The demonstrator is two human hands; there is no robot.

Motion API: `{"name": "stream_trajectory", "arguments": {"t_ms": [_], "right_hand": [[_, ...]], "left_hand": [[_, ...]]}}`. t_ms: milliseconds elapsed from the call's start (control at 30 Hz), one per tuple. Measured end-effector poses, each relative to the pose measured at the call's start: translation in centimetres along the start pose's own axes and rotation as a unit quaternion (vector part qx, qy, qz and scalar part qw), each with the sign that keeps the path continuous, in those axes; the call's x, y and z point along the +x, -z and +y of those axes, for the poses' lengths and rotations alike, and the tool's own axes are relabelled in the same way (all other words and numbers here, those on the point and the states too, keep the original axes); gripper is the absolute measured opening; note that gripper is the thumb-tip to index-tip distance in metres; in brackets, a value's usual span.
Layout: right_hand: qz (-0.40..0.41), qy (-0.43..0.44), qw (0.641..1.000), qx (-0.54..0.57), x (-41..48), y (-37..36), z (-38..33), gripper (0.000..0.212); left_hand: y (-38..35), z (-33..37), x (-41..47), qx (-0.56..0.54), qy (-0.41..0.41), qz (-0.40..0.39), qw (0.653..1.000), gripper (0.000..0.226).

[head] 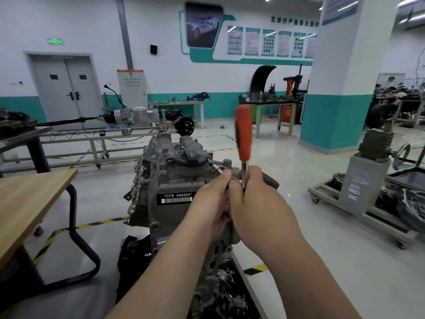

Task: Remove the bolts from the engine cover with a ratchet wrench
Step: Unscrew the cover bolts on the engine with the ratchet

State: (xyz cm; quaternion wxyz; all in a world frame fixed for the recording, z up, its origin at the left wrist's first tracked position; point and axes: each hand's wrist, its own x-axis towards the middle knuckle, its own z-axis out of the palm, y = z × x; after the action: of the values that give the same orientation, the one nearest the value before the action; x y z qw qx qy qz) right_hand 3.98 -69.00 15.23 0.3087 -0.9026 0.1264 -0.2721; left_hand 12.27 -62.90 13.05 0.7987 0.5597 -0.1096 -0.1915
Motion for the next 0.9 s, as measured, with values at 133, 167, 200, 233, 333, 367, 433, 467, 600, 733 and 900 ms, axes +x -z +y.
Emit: {"name": "stream_trajectory", "arguments": {"t_ms": [133,167,200,233,333,367,433,467,600,733,900], "right_hand": [[0.015,0.023,1.000,-0.009,0.0,-0.4,0.1,0.008],[0.015,0.014,1.000,0.014,0.0,-0.5,0.2,0.008],[0.012,0.004,0.999,0.043,0.0,-0.6,0.4,0.010],[0.006,-0.010,0.996,0.086,0.0,-0.8,0.5,0.011],[-0.009,-0.085,0.957,0.279,0.0,-1.1,0.5,0.016],[-0.013,-0.115,0.937,0.328,-0.1,-1.4,0.5,0.019],[-0.037,-0.168,0.884,0.435,-0.4,-1.6,0.3,0.027],[-0.053,-0.192,0.840,0.505,-0.4,-1.6,0.1,0.029],[-0.129,-0.282,0.552,0.774,-0.3,-0.4,-0.3,0.026],[-0.150,-0.306,0.396,0.853,-0.6,-0.1,-0.1,0.024],[-0.136,-0.314,0.427,0.837,-0.7,-0.3,-0.3,0.030]], "left_hand": [[0.0,0.4,0.1,0.021,0.026,0.021,0.999,0.041],[0.1,0.4,0.0,0.019,0.027,0.020,0.999,0.040],[0.1,0.4,-0.1,0.011,0.026,0.016,0.999,0.040],[0.1,0.3,-0.1,0.000,0.023,0.011,1.000,0.042],[0.0,0.0,-0.2,-0.017,0.013,0.003,1.000,0.045],[0.1,-0.1,-0.1,-0.016,0.013,0.007,1.000,0.044],[0.3,-0.1,-0.2,-0.016,0.017,0.015,1.000,0.047],[0.4,-0.1,-0.2,-0.013,0.018,0.014,1.000,0.053],[0.5,0.0,-0.2,-0.006,0.016,-0.008,1.000,0.051],[0.5,0.0,-0.2,-0.014,0.012,-0.008,1.000,0.035],[0.5,0.1,-0.3,-0.020,0.016,-0.008,1.000,0.033]]}}
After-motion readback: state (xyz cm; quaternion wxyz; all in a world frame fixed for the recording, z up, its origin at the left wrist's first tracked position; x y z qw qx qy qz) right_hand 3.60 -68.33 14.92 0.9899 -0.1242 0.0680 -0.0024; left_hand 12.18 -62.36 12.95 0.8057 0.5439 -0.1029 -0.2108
